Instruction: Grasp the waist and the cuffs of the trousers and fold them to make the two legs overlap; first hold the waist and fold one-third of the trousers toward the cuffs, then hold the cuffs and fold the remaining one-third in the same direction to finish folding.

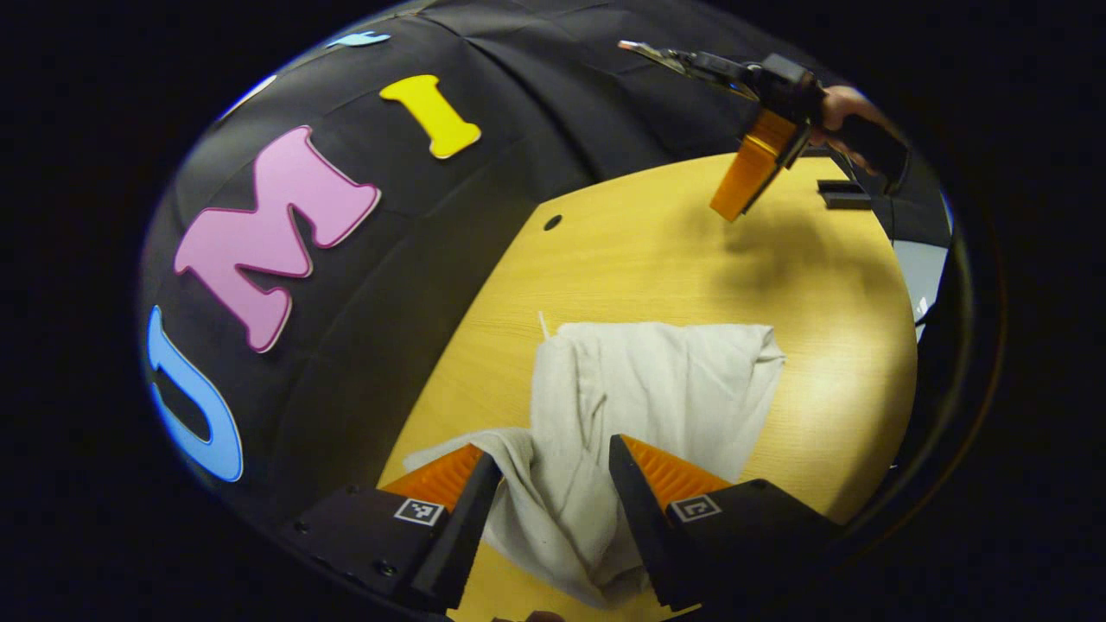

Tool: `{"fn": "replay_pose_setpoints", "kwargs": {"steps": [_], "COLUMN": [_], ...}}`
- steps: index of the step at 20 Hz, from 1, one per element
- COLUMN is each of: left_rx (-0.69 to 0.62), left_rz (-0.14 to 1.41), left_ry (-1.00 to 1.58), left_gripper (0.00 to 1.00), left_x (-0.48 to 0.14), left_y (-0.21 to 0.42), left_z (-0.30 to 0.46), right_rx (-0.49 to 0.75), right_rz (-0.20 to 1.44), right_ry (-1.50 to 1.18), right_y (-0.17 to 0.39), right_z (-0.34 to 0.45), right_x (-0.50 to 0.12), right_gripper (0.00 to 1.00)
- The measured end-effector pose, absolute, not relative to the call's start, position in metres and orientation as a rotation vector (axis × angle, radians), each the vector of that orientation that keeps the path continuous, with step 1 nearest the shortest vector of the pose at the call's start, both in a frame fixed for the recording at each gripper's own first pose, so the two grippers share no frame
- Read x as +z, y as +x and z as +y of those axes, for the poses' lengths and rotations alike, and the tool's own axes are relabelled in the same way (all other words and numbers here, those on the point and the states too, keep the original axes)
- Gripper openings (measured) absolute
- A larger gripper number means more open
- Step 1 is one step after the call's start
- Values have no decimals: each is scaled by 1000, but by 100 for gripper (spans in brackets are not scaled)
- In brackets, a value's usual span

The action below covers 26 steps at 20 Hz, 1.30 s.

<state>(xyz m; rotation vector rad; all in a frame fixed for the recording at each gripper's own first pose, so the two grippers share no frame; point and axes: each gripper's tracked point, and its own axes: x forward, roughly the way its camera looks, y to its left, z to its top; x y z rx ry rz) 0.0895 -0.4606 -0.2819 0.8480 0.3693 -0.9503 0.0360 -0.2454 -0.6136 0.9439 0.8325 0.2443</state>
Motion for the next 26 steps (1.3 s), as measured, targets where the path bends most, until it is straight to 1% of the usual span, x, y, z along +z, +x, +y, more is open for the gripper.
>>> {"fn": "replay_pose_setpoints", "kwargs": {"steps": [5,9,12,18,21,26], "left_rx": [-852,-793,-697,-461,-379,-303], "left_rz": [293,244,287,423,458,488], "left_ry": [806,754,640,266,150,34], "left_gripper": [80,80,80,81,82,82], "left_x": [-228,-197,-192,-180,-179,-175], "left_y": [85,76,75,69,59,40], "left_z": [-439,-426,-398,-327,-293,-258], "right_rx": [290,315,346,407,439,446], "right_rz": [838,813,779,727,704,675], "right_ry": [943,921,896,859,842,834], "right_y": [45,44,39,18,9,1], "right_z": [-230,-223,-221,-200,-188,-182], "right_x": [-609,-585,-559,-511,-490,-465], "right_gripper": [59,59,59,59,59,59]}}
